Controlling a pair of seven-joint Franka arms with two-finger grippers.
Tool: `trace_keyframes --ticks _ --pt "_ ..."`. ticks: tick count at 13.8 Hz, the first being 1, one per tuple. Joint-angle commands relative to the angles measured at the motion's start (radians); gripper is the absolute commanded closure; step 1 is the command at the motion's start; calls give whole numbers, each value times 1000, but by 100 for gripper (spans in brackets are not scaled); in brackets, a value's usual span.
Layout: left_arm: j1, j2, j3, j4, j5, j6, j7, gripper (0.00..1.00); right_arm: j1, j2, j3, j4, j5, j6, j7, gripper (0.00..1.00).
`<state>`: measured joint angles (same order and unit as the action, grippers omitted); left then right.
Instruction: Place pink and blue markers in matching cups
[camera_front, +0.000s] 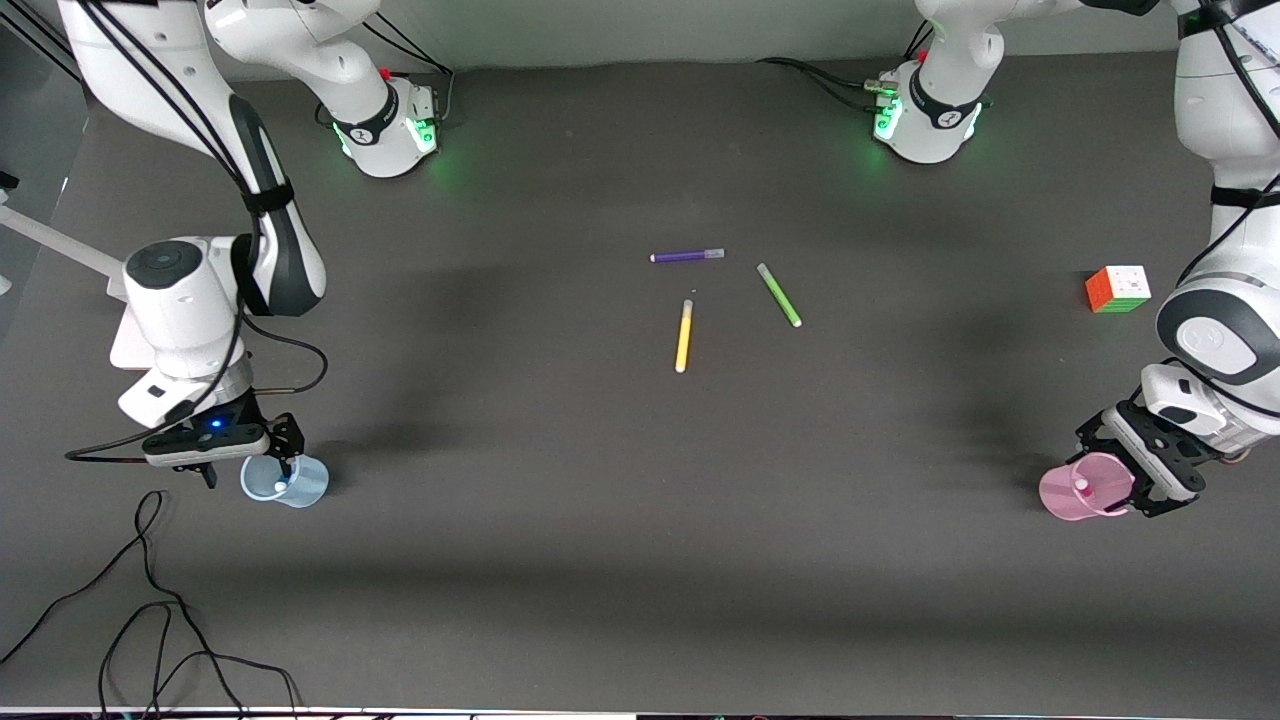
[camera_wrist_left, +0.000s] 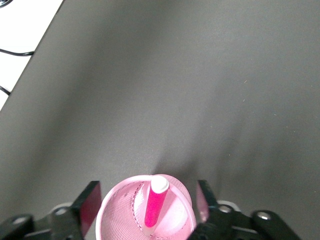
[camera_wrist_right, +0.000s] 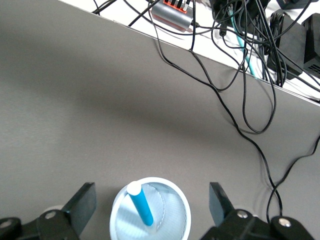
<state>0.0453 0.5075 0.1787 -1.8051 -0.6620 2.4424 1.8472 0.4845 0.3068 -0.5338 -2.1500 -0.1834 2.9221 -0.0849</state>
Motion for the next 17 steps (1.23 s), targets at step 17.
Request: trace_keyframes --ticks 17 --pt "-336 -452 -10 84 666 -768 -1670 0 62 -320 23 470 228 -1296 49 0"
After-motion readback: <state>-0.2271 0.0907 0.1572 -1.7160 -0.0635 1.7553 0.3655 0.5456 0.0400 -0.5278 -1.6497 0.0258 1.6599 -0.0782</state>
